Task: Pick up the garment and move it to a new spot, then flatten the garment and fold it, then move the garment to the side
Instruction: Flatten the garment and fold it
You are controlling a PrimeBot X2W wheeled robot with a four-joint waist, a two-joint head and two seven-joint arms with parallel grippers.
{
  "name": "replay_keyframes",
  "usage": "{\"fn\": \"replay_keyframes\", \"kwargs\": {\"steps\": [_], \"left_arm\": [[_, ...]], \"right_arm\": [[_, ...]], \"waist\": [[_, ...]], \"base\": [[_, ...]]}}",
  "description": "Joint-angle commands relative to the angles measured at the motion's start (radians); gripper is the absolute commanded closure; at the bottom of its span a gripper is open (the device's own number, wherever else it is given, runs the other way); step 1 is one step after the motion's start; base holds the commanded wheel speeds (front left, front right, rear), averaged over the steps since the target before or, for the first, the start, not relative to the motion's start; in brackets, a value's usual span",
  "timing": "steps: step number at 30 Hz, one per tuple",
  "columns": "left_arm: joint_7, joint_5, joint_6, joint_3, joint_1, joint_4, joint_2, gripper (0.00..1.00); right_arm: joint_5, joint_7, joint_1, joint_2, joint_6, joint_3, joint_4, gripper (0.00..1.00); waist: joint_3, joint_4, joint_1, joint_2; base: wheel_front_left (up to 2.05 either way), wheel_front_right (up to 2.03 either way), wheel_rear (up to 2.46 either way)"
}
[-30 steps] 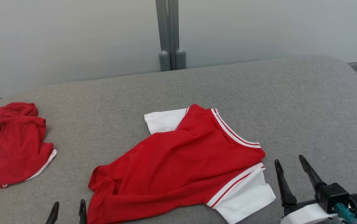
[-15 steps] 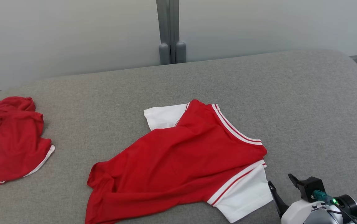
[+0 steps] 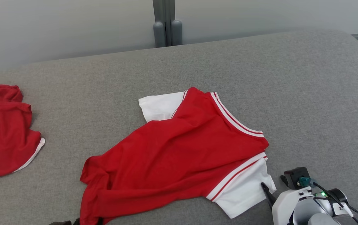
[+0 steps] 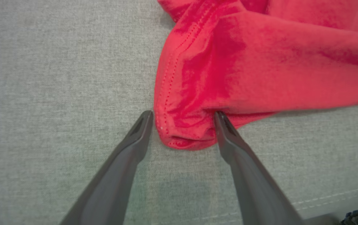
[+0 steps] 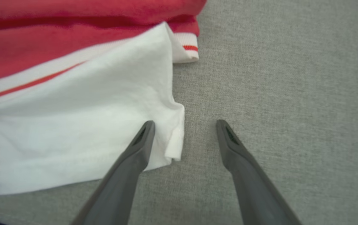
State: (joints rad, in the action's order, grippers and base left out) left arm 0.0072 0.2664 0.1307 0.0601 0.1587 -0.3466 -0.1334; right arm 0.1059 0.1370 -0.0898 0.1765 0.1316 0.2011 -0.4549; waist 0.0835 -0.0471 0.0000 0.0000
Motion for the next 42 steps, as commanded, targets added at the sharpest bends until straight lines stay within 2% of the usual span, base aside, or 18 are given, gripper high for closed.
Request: {"fn": "replay_keyframes", "kwargs": {"steps": [1, 4, 5, 6, 7, 9, 10, 12, 13, 17, 21, 25, 30, 36, 42], "left_arm": [[0.009, 0.006, 0.0, 0.008, -0.014, -0.009, -0.008, 0.0], [0.022, 0.018, 0.0, 0.026, -0.019, -0.019, -0.01, 0.01], [0.024, 0.021, 0.0, 0.031, -0.02, -0.022, -0.013, 0.13], [0.028, 0.023, 0.0, 0.035, -0.02, -0.025, -0.014, 0.36], [0.032, 0.028, 0.0, 0.041, -0.02, -0.028, -0.014, 0.51], [0.035, 0.035, 0.0, 0.052, -0.02, -0.033, -0.017, 0.6], [0.037, 0.04, 0.0, 0.058, -0.019, -0.036, -0.019, 0.72], [0.034, 0.048, 0.0, 0.069, -0.019, -0.039, -0.025, 0.97], [0.028, 0.053, 0.0, 0.073, -0.02, -0.038, -0.027, 1.0], [0.025, 0.081, 0.0, 0.079, -0.019, -0.021, -0.037, 1.0], [0.025, 0.16, 0.0, 0.078, 0.0, 0.057, -0.042, 1.0], [0.055, 0.285, 0.0, 0.082, 0.046, 0.217, -0.053, 1.0], [0.133, 0.451, 0.0, 0.101, 0.129, 0.508, -0.111, 1.0], [0.2, 0.595, 0.0, 0.09, 0.185, 0.801, -0.171, 1.0], [0.282, 0.716, 0.0, 0.112, 0.172, 0.983, -0.225, 1.0]], "right_arm": [[0.006, 0.012, -0.009, -0.001, -0.002, 0.015, -0.014, 0.0], [0.019, 0.022, -0.017, -0.006, -0.001, 0.036, -0.026, 0.0], [0.029, 0.031, -0.018, -0.008, -0.001, 0.05, -0.03, 0.0], [0.037, 0.036, -0.018, -0.009, 0.0, 0.062, -0.034, 0.0], [0.047, 0.046, -0.017, -0.007, 0.001, 0.077, -0.038, 0.12], [0.069, 0.058, -0.014, -0.002, 0.002, 0.103, -0.04, 0.9], [0.083, 0.058, -0.014, 0.001, 0.002, 0.11, -0.036, 1.0], [0.119, 0.061, -0.012, 0.011, 0.002, 0.13, -0.028, 1.0], [0.148, 0.05, -0.011, 0.012, 0.001, 0.126, -0.016, 1.0], [0.28, 0.028, -0.009, 0.003, 0.0, 0.1, 0.044, 1.0], [0.437, 0.018, 0.003, 0.011, -0.002, 0.032, 0.147, 1.0], [0.594, 0.04, 0.023, 0.022, -0.001, -0.058, 0.285, 1.0], [0.741, 0.089, 0.045, 0.04, -0.001, -0.215, 0.457, 1.0], [0.803, 0.161, 0.035, 0.022, -0.001, -0.372, 0.613, 1.0], [0.783, 0.233, 0.015, -0.014, -0.001, -0.46, 0.707, 1.0]], "waist": [[0.008, 0.001, 0.0, 0.0], [0.014, 0.005, 0.0, 0.0], [0.015, 0.006, 0.0, 0.0], [0.016, 0.007, 0.0, 0.0], [0.017, 0.008, 0.0, 0.0], [0.017, 0.008, 0.0, 0.0], [0.017, 0.008, 0.0, 0.0], [0.017, 0.007, 0.0, 0.0], [0.016, 0.006, 0.0, 0.0], [0.007, 0.001, 0.0, 0.0], [-0.008, -0.005, 0.0, 0.0], [-0.033, -0.012, 0.0, 0.0], [-0.074, -0.021, 0.0, 0.0], [-0.099, -0.031, 0.0, 0.0], [-0.112, -0.04, 0.0, 0.0]], "base": [[0.0, 0.0, 0.0], [0.0, 0.0, 0.0], [0.0, 0.0, 0.0], [0.0, 0.0, 0.0], [0.0, 0.0, 0.0], [0.0, 0.0, 0.0], [0.0, 0.0, 0.0], [0.0, 0.0, 0.0], [0.0, 0.0, 0.0], [0.0, 0.0, 0.0], [0.0, 0.0, 0.0], [0.0, 0.0, 0.0], [0.0, 0.0, 0.0], [0.0, 0.0, 0.0], [0.0, 0.0, 0.0]]}}
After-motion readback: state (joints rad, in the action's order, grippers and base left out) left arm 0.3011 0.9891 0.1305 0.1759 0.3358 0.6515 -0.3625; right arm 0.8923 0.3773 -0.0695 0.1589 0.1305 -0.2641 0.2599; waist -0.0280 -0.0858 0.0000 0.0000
